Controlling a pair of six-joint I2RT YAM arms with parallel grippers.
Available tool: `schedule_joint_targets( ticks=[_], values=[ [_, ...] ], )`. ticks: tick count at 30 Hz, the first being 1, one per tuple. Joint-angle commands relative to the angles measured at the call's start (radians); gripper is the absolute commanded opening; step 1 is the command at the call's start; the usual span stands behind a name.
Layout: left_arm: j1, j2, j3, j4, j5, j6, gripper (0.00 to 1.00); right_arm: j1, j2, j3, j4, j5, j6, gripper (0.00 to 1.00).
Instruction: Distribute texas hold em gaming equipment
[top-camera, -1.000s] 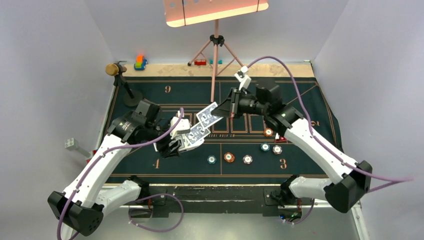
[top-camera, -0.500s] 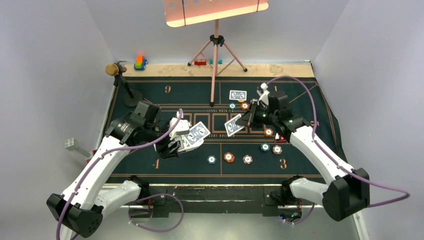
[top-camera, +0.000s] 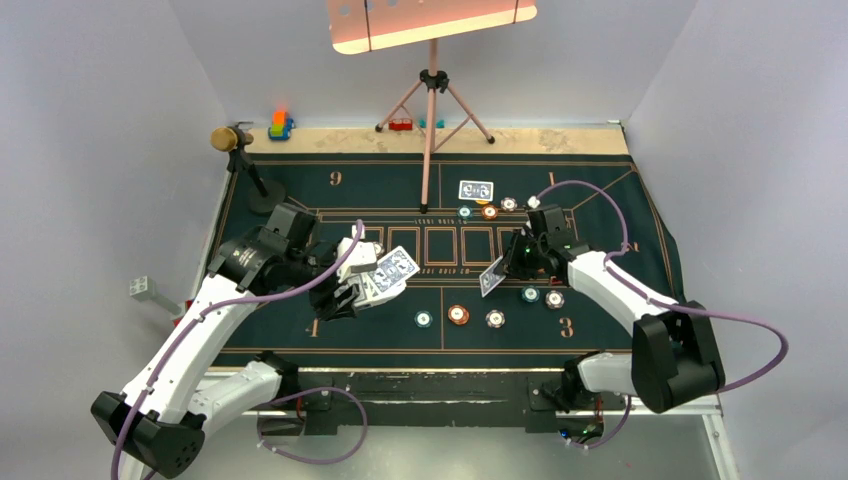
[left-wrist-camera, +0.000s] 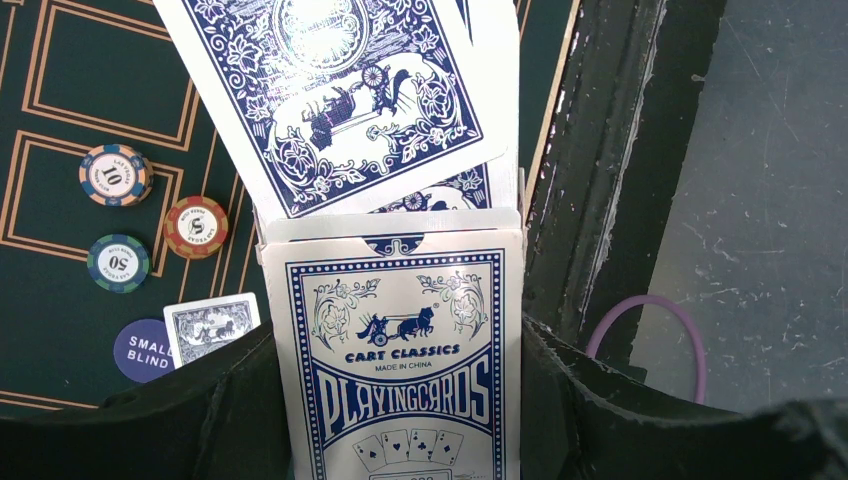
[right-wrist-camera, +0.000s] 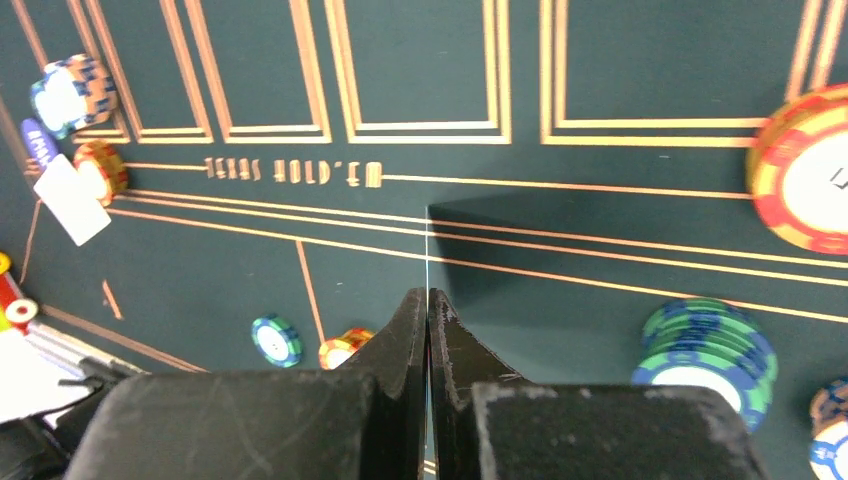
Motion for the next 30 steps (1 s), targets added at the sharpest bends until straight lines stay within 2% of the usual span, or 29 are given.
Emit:
schedule_joint_targets(
  ticks=[1,4,9,12,15,21,23,26,30],
  values=[
    [0.003,-0.01,0.022,0.009,0.041,0.006,0.0,-0.023,0.017,-0.019,0.027,0.086,-0.026,0.0],
    [0.004,-0.008,0.023,0.009,0.046,0.005,0.0,-0.026,0.045,-0.013,0.005,0.118,-0.034,0.01],
    [0.004,-0.008,0.024,0.006,0.045,0.006,0.0,-0.027,0.068,0.008,-0.02,0.159,-0.044,0.32],
    [0.003,-0.008,0.026,0.004,0.046,0.006,0.0,-0.027,0.064,0.035,-0.055,0.205,-0.047,0.45],
    [0.004,-0.008,0.026,0.001,0.046,0.005,0.0,-0.027,0.038,0.063,-0.095,0.254,-0.053,0.51],
    [0.003,0.0,0.025,0.003,0.051,0.007,0.0,-0.026,-0.041,0.143,-0.191,0.35,-0.078,0.53],
    [0.003,0.002,0.025,0.005,0.054,0.007,0.0,-0.018,-0.1,0.162,-0.18,0.284,-0.084,0.59],
    [0.002,0.008,0.025,0.008,0.056,0.006,0.0,0.024,-0.173,0.205,-0.128,0.105,-0.07,0.79],
    [0.002,0.011,0.022,0.017,0.057,0.0,0.0,0.097,-0.179,0.28,-0.034,-0.189,-0.002,0.86]
  ],
)
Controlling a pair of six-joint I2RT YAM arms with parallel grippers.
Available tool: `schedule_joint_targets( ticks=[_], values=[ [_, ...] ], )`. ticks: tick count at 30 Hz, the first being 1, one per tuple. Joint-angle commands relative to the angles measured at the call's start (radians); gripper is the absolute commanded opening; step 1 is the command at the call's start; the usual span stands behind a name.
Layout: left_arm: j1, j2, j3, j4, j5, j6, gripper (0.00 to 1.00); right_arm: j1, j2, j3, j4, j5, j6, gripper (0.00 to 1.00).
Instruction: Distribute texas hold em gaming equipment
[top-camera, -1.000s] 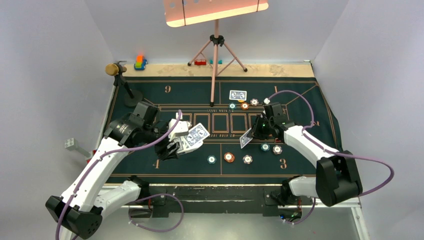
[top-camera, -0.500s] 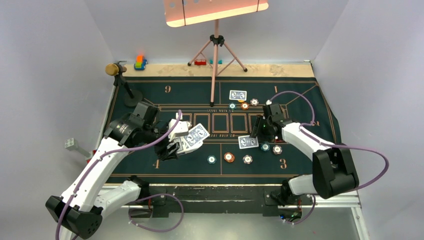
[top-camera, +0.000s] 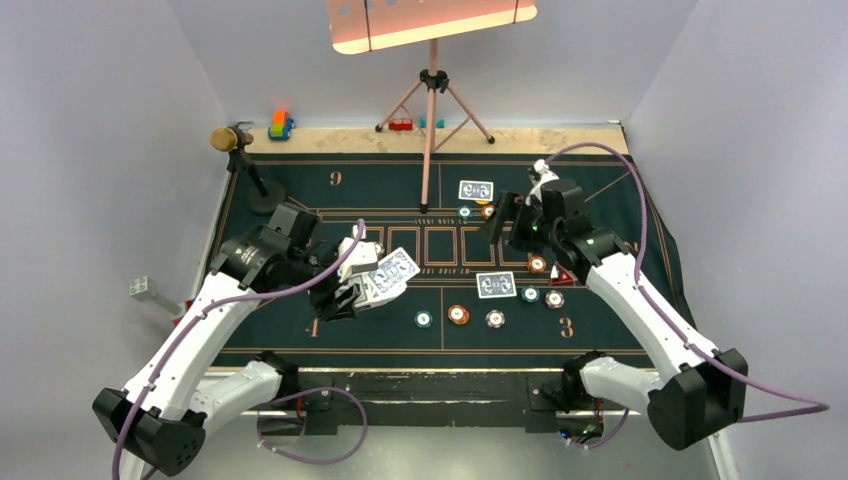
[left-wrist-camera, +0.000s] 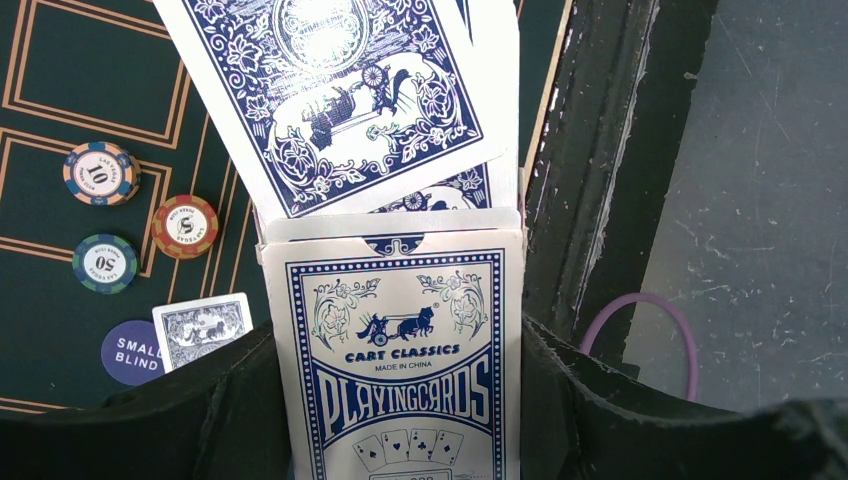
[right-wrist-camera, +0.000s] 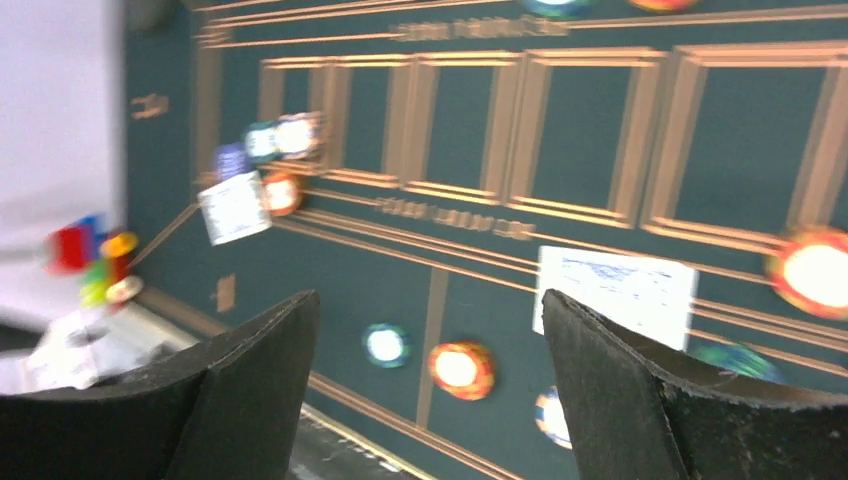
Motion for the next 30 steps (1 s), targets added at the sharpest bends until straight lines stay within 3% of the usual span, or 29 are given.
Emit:
schedule_joint_targets(
  ticks=[1,7,12,22,24,28,30],
  values=[
    [0.002,-0.001,0.021,0.028,0.047,0.0,0.0,0.1,-0.002,0.105,0.142,-0.322,0.071,0.87],
    [0.003,0.001,0.017,0.036,0.041,-0.001,0.0,0.246,0.1,0.149,0.296,-0.456,0.147,0.91],
    [0.003,0.0,0.026,0.032,0.041,-0.002,0.0,0.338,0.211,0.19,0.34,-0.467,0.156,0.93],
    [0.003,-0.003,0.028,0.026,0.033,0.001,0.0,0.393,0.3,0.198,0.439,-0.503,0.22,0.95],
    [0.002,-0.003,0.028,0.027,0.032,0.003,0.0,0.393,0.299,0.191,0.436,-0.491,0.223,0.85],
    [0.003,-0.003,0.028,0.026,0.028,0.004,0.0,0.393,0.293,0.189,0.414,-0.476,0.221,0.51],
    [0.002,-0.003,0.027,0.025,0.028,0.003,0.0,0.393,0.284,0.19,0.402,-0.455,0.214,0.41]
  ],
)
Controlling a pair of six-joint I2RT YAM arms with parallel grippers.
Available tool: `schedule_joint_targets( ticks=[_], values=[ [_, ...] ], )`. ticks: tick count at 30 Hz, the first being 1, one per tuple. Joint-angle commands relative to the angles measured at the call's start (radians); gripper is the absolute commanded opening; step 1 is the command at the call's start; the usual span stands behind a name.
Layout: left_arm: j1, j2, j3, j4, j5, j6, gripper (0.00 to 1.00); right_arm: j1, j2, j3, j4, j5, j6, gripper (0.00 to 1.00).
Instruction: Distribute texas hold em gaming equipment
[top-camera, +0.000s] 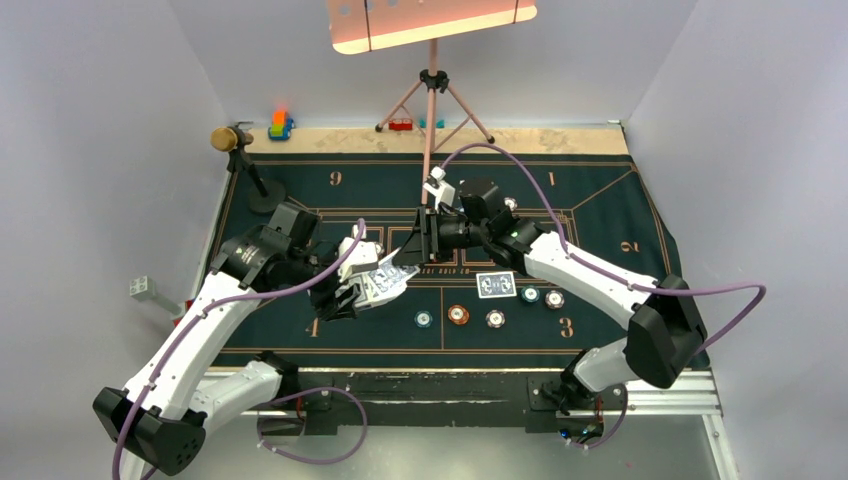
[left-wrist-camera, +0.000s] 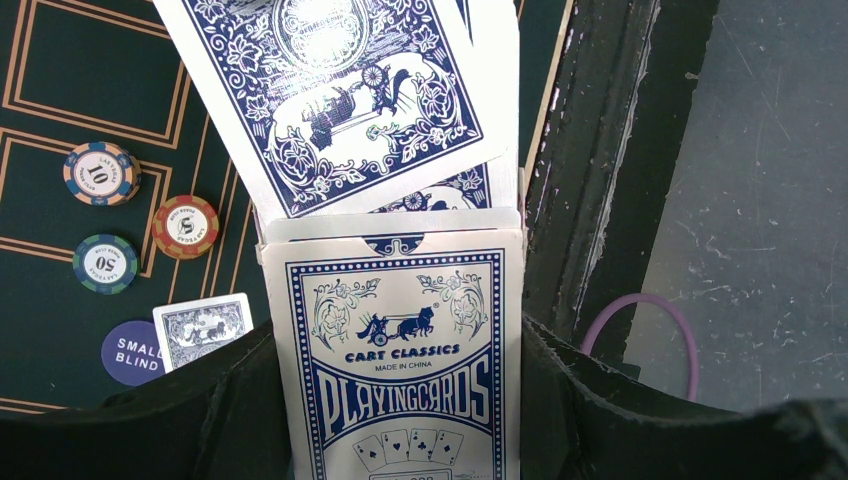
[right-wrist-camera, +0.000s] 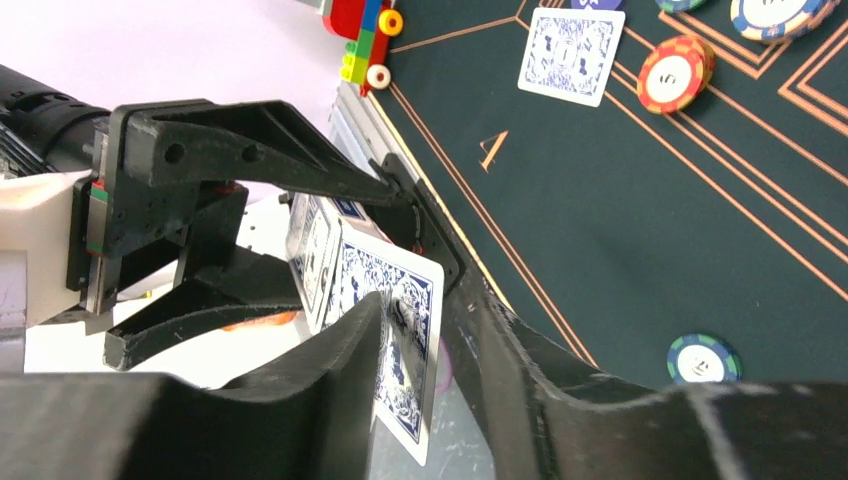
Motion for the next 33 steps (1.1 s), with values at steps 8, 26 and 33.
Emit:
schedule_joint_targets(
  ticks=[8,26,33],
  values=[
    [0.003,-0.012,0.023,0.02,0.027,0.005,0.0,-0.002,-0.065,0.055,-0.031,0.05,-0.015,0.14],
    [0.003,-0.029,0.008,0.014,0.03,0.007,0.0,-0.18,-0.154,0.037,0.096,-0.066,0.105,0.0],
    [0.002,-0.041,0.011,0.004,0.038,0.003,0.0,-0.192,0.064,0.141,0.099,-0.026,0.053,0.0]
  ],
)
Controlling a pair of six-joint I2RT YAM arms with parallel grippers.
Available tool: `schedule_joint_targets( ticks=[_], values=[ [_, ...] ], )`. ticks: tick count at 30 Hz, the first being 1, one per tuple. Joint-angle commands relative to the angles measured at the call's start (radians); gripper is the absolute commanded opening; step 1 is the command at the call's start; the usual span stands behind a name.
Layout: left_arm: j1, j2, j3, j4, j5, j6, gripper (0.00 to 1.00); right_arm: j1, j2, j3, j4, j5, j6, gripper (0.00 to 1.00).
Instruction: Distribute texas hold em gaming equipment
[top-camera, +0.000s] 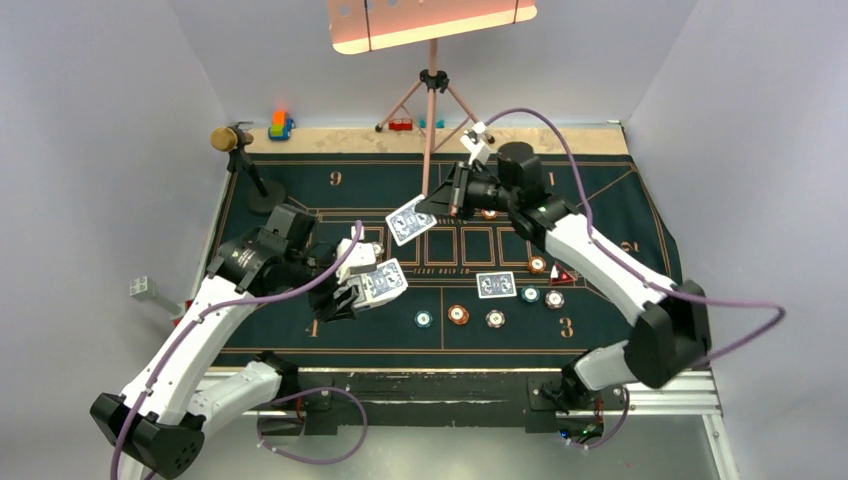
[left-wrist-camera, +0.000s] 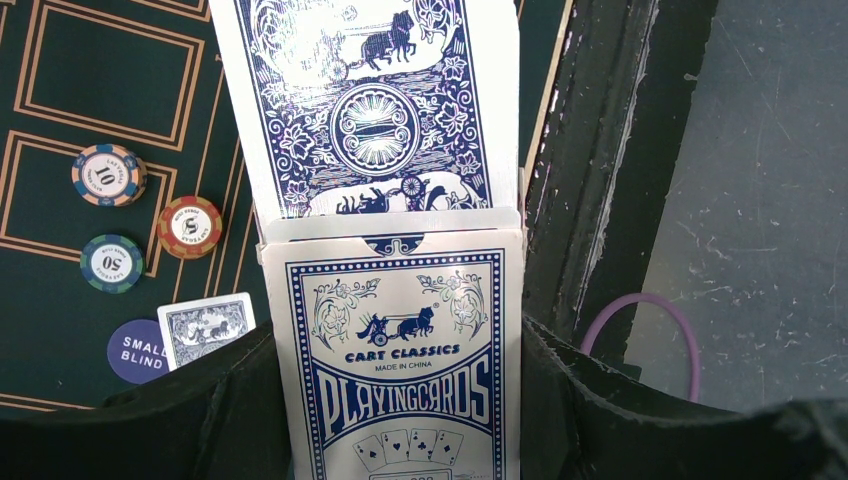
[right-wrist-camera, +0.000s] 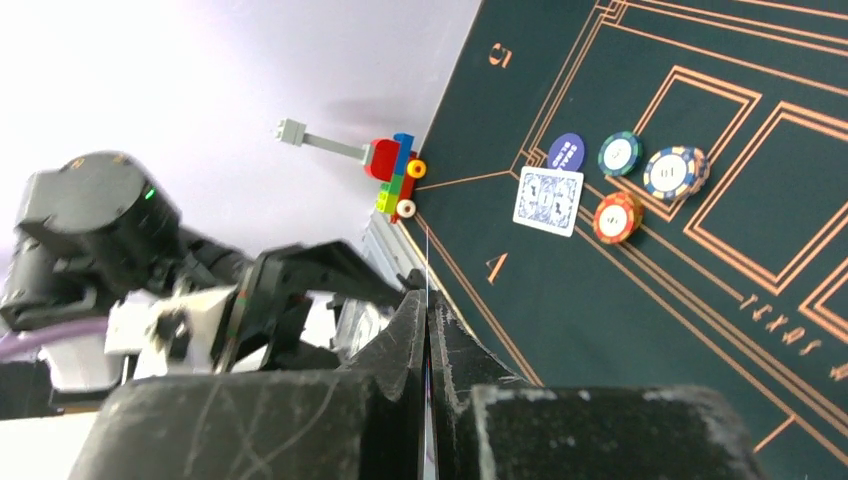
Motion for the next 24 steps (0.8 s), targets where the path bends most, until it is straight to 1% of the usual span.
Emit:
schedule_joint_targets(
  ticks=[1,5,10,15,18,23,24],
  values=[
    [0.002,-0.025,0.01,0.005,0.037,0.003,0.0,0.013,0.18,0.092,0.079,-0.004,-0.019,0.0],
    [0.003,-0.036,0.004,0.0,0.038,0.005,0.0,0.057,0.361,0.163,0.131,0.004,-0.016,0.0],
    [0.002,-0.043,0.01,-0.007,0.035,0.007,0.0,0.191,0.623,0.38,0.093,0.02,-0.03,0.0],
    [0.002,-0.051,0.013,-0.014,0.033,0.011,0.0,0.265,0.839,0.566,0.096,0.017,0.0,0.0],
    [0.002,-0.053,0.013,-0.017,0.03,0.011,0.0,0.287,0.933,0.649,0.099,0.018,0.021,0.0],
    [0.002,-0.052,0.014,-0.017,0.029,0.011,0.0,0.305,1.006,0.702,0.078,0.057,0.027,0.0],
    [0.003,-0.051,0.013,-0.016,0.029,0.011,0.0,0.306,1.011,0.703,0.074,0.067,0.026,0.03]
  ],
)
